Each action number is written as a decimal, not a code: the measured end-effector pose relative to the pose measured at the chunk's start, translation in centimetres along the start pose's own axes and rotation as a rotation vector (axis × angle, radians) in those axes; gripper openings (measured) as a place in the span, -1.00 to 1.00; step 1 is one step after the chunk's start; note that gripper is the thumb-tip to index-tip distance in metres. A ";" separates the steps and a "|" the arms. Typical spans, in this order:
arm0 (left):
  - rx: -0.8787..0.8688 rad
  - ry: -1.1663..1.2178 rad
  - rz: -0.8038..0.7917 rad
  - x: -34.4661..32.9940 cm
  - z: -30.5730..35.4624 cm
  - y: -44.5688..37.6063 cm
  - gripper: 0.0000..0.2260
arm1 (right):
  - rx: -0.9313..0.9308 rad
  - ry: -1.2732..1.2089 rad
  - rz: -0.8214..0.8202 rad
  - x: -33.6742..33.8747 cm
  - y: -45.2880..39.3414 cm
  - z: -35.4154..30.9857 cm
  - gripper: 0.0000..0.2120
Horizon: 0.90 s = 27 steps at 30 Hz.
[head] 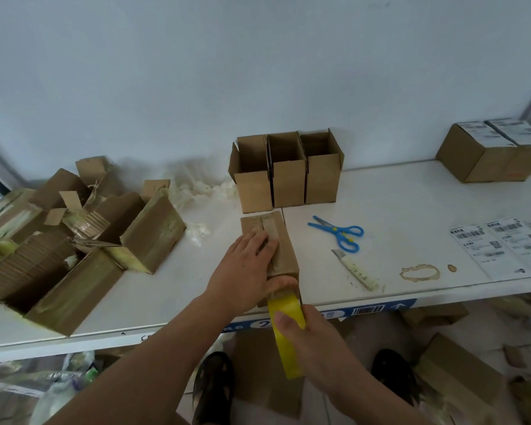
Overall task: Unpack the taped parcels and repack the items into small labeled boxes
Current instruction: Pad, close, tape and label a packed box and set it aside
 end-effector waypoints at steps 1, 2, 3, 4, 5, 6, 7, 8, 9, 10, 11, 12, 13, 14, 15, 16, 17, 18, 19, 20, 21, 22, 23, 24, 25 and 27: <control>0.003 0.000 0.005 -0.2 0.0 -0.1 -0.16 | -0.003 0.003 0.006 0.1 -0.2 0.0 -0.66; 0.003 0.001 0.014 -0.2 0.0 -0.3 -0.14 | -0.007 -0.006 0.000 0.2 -0.5 0.0 -0.66; 0.000 0.007 0.018 -0.2 0.0 -0.5 -0.11 | -0.014 -0.027 -0.014 0.2 -0.6 0.0 -0.65; 0.000 0.027 0.011 -0.3 -0.1 -0.7 -0.08 | -0.019 -0.042 -0.034 0.1 -0.7 0.0 -0.65; 0.001 0.054 -0.015 -0.3 -0.5 -0.9 -0.08 | -0.011 -0.040 -0.052 0.0 -0.7 0.0 -0.67; -0.009 0.071 -0.049 -0.5 -0.9 -1.1 -0.08 | 0.002 -0.026 -0.061 -0.1 -0.9 0.0 -0.69; -0.028 0.068 -0.070 -0.6 -1.3 -1.2 -0.06 | 0.014 -0.016 -0.057 -0.1 -0.9 0.0 -0.71; -0.050 0.050 -0.072 -0.7 -1.5 -1.3 -0.04 | 0.021 -0.013 -0.047 -0.1 -1.0 0.0 -0.70; -0.068 0.028 -0.063 -0.8 -1.5 -1.3 -0.04 | 0.024 -0.012 -0.037 -0.1 -1.1 0.0 -0.68; -0.075 0.014 -0.054 -1.0 -1.5 -1.3 -0.04 | 0.025 -0.012 -0.029 -0.2 -1.3 -0.1 -0.65; -0.075 0.006 -0.046 -1.1 -1.5 -1.4 -0.03 | 0.025 -0.009 -0.024 -0.3 -1.4 -0.2 -0.62; -0.072 -0.002 -0.040 -1.1 -1.4 -1.4 -0.03 | 0.022 -0.010 -0.023 -0.3 -1.5 -0.3 -0.62; -0.070 -0.005 -0.035 -1.1 -1.3 -1.5 -0.04 | 0.021 -0.015 -0.021 -0.3 -1.5 -0.4 -0.63; -0.064 -0.004 -0.034 -1.2 -1.3 -1.7 -0.07 | 0.020 -0.025 -0.022 -0.3 -1.6 -0.5 -0.66; -0.056 0.000 -0.032 -1.2 -1.3 -1.7 -0.09 | 0.016 -0.036 -0.025 -0.2 -1.6 -0.6 -0.68; -0.047 0.004 -0.028 -1.1 -1.3 -1.8 -0.09 | 0.013 -0.052 -0.030 -0.2 -1.6 -0.7 -0.70; -0.037 0.008 -0.023 -1.0 -1.3 -1.8 -0.08 | 0.017 -0.071 -0.033 -0.1 -1.5 -0.9 -0.74; -0.026 0.014 -0.021 -1.0 -1.3 -1.8 -0.07 | 0.022 -0.090 -0.034 0.0 -1.5 -1.0 -0.77; -0.015 0.022 -0.025 -1.0 -1.2 -1.7 -0.07 | 0.026 -0.106 -0.036 0.0 -1.4 -1.2 -0.79; -0.004 0.033 -0.030 -1.0 -1.2 -1.7 -0.09 | 0.025 -0.119 -0.038 -0.1 -1.4 -1.2 -0.79; 0.002 0.042 -0.029 -0.9 -1.2 -1.7 -0.10 | 0.024 -0.127 -0.035 -0.1 -1.4 -1.2 -0.78; 0.008 0.048 -0.023 -0.8 -1.3 -1.6 -0.12 | 0.020 -0.123 -0.035 -0.1 -1.3 -1.1 -0.78; 0.013 0.054 -0.018 -0.7 -1.3 -1.6 -0.12 | 0.015 -0.118 -0.036 0.0 -1.3 -1.1 -0.77; 0.019 0.060 -0.019 -0.7 -1.5 -1.6 -0.13 | 0.010 -0.119 -0.037 0.0 -1.3 -1.0 -0.77; 0.026 0.062 -0.027 -0.7 -1.6 -1.6 -0.13 | 0.007 -0.127 -0.038 0.1 -1.3 -1.0 -0.77; 0.040 0.066 -0.057 -0.7 -1.7 -1.6 -0.14 | -0.002 -0.154 -0.047 0.2 -1.4 -0.8 -0.77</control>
Point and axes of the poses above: each hand's wrist, its own y-axis away from the middle knuckle, its own x-axis out of the back of the hand, z = x × y, the point moved 7 cm from there along -y, towards the middle knuckle, and after that the axes turned 3 degrees about z, right-handed, at the moved point
